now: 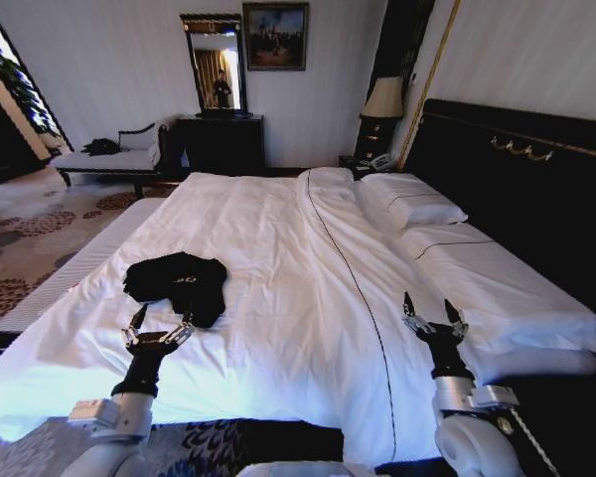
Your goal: Fold the clothes on the bed.
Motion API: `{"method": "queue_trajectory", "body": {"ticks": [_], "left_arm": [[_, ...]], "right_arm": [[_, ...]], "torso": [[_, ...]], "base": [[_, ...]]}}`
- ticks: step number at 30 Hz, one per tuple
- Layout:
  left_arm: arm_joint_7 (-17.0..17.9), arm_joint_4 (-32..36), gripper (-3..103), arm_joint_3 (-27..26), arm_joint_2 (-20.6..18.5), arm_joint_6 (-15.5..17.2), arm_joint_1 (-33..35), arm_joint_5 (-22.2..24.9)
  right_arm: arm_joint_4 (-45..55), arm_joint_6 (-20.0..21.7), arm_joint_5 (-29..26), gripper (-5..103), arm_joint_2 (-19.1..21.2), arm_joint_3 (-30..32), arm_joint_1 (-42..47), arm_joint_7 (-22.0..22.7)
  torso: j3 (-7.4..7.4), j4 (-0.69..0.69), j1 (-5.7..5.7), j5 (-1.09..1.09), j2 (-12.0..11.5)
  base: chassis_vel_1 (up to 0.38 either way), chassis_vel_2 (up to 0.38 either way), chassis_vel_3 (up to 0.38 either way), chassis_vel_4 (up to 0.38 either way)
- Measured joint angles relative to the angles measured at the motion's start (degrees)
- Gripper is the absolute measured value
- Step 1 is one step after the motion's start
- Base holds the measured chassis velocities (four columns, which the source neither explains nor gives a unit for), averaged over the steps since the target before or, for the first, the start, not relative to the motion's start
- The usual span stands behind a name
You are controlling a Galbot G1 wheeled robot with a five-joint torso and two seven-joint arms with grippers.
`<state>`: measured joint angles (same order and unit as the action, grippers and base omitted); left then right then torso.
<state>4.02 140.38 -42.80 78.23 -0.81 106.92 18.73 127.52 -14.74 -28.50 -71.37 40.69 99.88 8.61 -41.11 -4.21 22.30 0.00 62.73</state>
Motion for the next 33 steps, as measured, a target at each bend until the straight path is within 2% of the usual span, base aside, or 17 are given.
{"method": "queue_trajectory", "body": {"ticks": [33], "left_arm": [[1.65, -2.05, 100, -0.65, 0.56, -0.16, -0.27, -1.01]], "right_arm": [[0.11, -0.09, 0.93, 100, -1.37, -0.31, 0.27, 0.92]], "torso": [[0.00, 0.00, 0.00, 0.00, 0.00]], "base": [[0.000, 0.000, 0.000, 0.000]]}}
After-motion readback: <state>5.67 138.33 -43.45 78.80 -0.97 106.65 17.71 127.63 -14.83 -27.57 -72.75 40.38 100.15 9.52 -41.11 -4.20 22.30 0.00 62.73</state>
